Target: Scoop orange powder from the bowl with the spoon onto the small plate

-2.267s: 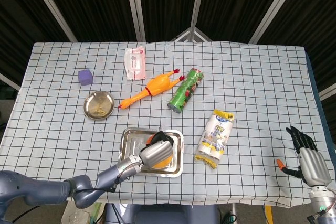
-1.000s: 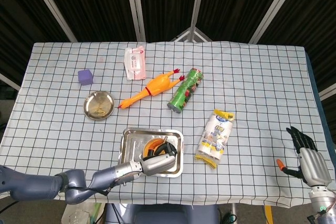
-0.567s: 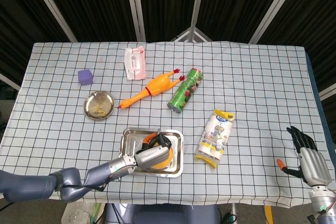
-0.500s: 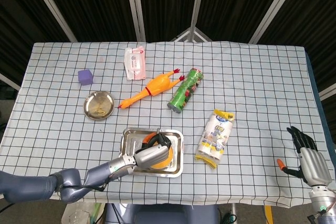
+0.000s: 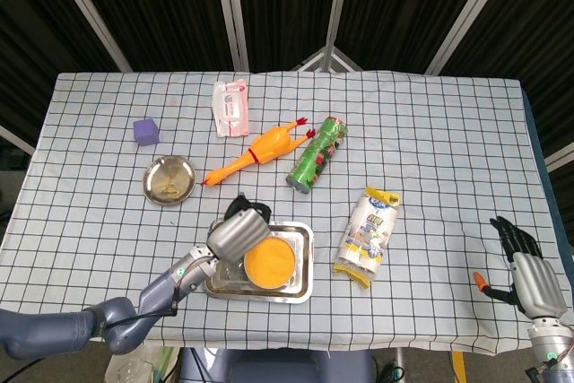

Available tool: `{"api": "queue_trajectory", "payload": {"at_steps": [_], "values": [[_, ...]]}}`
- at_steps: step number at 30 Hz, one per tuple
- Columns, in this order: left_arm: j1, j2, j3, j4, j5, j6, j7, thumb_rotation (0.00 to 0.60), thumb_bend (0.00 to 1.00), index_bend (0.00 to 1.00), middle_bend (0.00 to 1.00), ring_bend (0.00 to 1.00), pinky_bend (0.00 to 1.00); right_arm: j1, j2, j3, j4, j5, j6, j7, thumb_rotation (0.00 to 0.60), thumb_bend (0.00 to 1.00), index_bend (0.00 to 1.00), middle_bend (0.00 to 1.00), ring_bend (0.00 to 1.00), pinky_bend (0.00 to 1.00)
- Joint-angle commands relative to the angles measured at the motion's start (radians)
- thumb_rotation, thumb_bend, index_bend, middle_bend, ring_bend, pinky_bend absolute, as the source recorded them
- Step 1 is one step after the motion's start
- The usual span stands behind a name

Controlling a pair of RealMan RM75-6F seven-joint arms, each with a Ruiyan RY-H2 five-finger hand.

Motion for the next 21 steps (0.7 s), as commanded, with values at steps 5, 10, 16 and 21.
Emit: {"api": "queue_trajectory", "payload": {"at_steps": [5, 10, 16, 21], "values": [[0.125, -0.041, -0.099, -0.029, -0.279, 0.142, -0.122, 0.6, 0.79, 0.84, 1.0, 1.0, 0.99, -0.002, 0.002, -0.001, -0.002, -0.002, 0.004, 0.0, 0.6, 0.36, 0.0, 0.0, 0.0, 0.0], [0.185, -0.041, -0.149, -0.014, -0.473, 0.208, -0.185, 0.6, 0.79, 0.84, 1.0, 1.0, 0.99, 0.0, 0.001, 0.0, -0.002, 0.0, 0.0, -0.002, 0.6, 0.36, 0.0, 0.0, 0.0, 0.0], [0.203, -0.021, -0.177, 0.073, -0.583, 0.221, -0.256, 0.6, 0.78, 0.84, 1.0, 1.0, 0.99, -0.002, 0.004, -0.002, -0.006, -0.004, 0.002, 0.002, 0.6, 0.36, 0.0, 0.0, 0.0, 0.0], [0.198, -0.029, -0.215, 0.164, -0.675, 0.2, -0.332, 0.6, 0.77, 0.83, 1.0, 1.0, 0.99, 0.001, 0.006, -0.001, -0.009, 0.007, -0.011, 0.005, 0.6, 0.36, 0.0, 0.0, 0.0, 0.0]]}}
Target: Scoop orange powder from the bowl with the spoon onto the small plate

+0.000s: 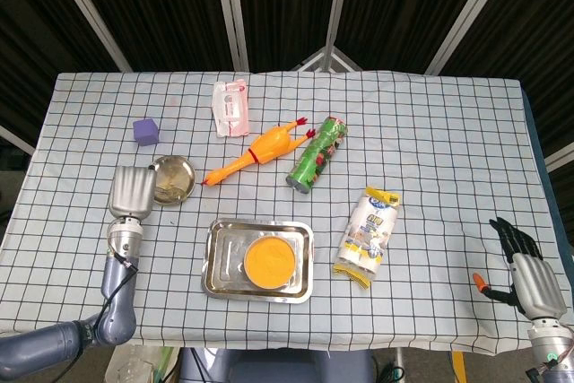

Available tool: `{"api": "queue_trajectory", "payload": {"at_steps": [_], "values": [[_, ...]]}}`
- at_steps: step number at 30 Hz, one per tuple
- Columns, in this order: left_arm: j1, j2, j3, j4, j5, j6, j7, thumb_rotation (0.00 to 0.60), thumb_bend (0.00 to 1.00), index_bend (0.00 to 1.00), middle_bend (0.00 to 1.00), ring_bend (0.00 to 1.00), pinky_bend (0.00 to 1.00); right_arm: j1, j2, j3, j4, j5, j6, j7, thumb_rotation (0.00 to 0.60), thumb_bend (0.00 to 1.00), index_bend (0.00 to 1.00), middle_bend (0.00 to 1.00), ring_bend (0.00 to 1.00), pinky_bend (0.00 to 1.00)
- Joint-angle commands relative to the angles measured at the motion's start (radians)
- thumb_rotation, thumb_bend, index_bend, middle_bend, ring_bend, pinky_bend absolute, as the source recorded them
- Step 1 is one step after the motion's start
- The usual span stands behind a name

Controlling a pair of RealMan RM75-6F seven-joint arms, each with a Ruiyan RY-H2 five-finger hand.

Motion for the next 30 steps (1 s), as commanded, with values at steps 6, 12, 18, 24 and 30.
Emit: {"api": "queue_trajectory", "payload": {"at_steps": [6, 12, 18, 24, 30], "values": [[-0.017, -0.036, -0.047, 0.167, -0.133, -0.04, -0.14, 0.6, 0.74, 0.81, 1.0, 0.98, 0.99, 0.007, 0.0, 0.002, -0.005, 0.012, -0.015, -0.002, 0.6, 0.36, 0.0, 0.0, 0.0, 0.0], [-0.032, -0.074, -0.065, 0.246, -0.185, -0.033, -0.189, 0.6, 0.61, 0.74, 0.99, 0.97, 0.99, 0.006, 0.004, 0.002, -0.011, 0.018, -0.017, 0.0, 0.6, 0.36, 0.0, 0.0, 0.0, 0.0], [-0.041, -0.091, -0.061, 0.267, -0.234, -0.046, -0.211, 0.6, 0.44, 0.63, 0.95, 0.96, 0.99, 0.005, 0.007, 0.0, -0.02, 0.013, -0.017, 0.0, 0.6, 0.36, 0.0, 0.0, 0.0, 0.0], [-0.053, -0.111, -0.053, 0.278, -0.257, -0.046, -0.23, 0.6, 0.42, 0.62, 0.95, 0.96, 0.99, 0.003, 0.008, -0.002, -0.022, 0.011, -0.013, -0.001, 0.6, 0.36, 0.0, 0.0, 0.0, 0.0], [-0.067, -0.126, -0.044, 0.29, -0.253, -0.038, -0.246, 0.6, 0.36, 0.49, 0.93, 0.95, 0.99, 0.002, 0.009, -0.001, -0.021, 0.013, -0.013, 0.0, 0.6, 0.36, 0.0, 0.0, 0.0, 0.0]]}}
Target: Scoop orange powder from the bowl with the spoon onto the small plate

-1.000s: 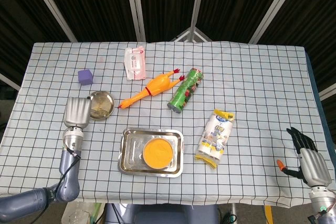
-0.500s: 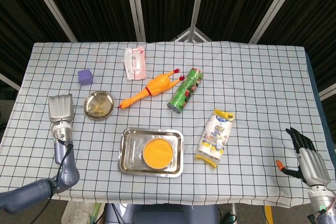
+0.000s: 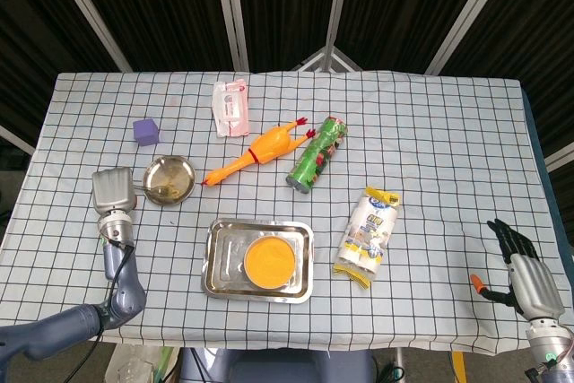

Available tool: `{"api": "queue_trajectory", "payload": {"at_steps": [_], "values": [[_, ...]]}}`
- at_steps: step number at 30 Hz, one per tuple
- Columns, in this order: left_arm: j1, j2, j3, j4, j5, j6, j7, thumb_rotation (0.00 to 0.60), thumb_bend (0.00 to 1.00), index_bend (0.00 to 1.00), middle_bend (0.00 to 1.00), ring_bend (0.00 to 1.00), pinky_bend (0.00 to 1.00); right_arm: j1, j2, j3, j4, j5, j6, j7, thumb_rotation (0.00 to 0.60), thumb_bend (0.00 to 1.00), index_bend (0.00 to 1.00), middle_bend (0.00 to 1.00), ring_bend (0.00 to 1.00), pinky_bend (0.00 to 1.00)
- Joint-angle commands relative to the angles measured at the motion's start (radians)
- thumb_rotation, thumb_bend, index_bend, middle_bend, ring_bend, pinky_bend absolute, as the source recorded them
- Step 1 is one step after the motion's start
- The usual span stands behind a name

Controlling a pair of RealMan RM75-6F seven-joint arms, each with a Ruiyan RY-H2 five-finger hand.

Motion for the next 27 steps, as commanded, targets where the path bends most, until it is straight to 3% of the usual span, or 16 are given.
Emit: {"api": "queue_trajectory", "payload": {"at_steps": [1, 8, 12, 18, 20, 24, 27], "values": [[-0.003, 0.0, 0.008, -0.001, 0.012, 0.007, -0.01, 0.6, 0.34, 0.47, 0.93, 0.95, 0.99, 0.0, 0.0, 0.0, 0.001, 0.0, 0.0, 0.001, 0.6, 0.36, 0.0, 0.0, 0.0, 0.0], [0.023, 0.057, 0.019, -0.1, 0.078, 0.038, -0.1, 0.6, 0.3, 0.38, 0.91, 0.94, 0.98, -0.001, 0.003, 0.0, 0.0, -0.002, 0.001, 0.006, 0.6, 0.36, 0.0, 0.0, 0.0, 0.0], [0.088, 0.147, 0.067, -0.253, 0.197, 0.085, -0.219, 0.6, 0.29, 0.34, 0.81, 0.84, 0.87, -0.002, 0.003, -0.001, 0.003, -0.006, 0.003, 0.007, 0.6, 0.36, 0.0, 0.0, 0.0, 0.0], [0.245, 0.36, 0.26, -0.5, 0.494, 0.187, -0.403, 0.6, 0.19, 0.07, 0.19, 0.3, 0.37, 0.0, 0.002, -0.007, 0.018, -0.035, 0.01, 0.007, 0.6, 0.36, 0.0, 0.0, 0.0, 0.0], [0.291, 0.415, 0.328, -0.53, 0.596, 0.226, -0.45, 0.6, 0.15, 0.01, 0.07, 0.16, 0.27, -0.001, -0.001, -0.008, 0.025, -0.047, 0.019, -0.003, 0.6, 0.36, 0.0, 0.0, 0.0, 0.0], [0.376, 0.484, 0.437, -0.54, 0.761, 0.311, -0.541, 0.6, 0.06, 0.0, 0.0, 0.02, 0.08, -0.004, -0.015, -0.012, 0.046, -0.08, 0.049, -0.046, 0.6, 0.36, 0.0, 0.0, 0.0, 0.0], [0.433, 0.532, 0.51, -0.529, 0.854, 0.357, -0.583, 0.6, 0.05, 0.0, 0.0, 0.0, 0.02, -0.008, -0.032, -0.012, 0.079, -0.112, 0.086, -0.101, 0.6, 0.36, 0.0, 0.0, 0.0, 0.0]]}}
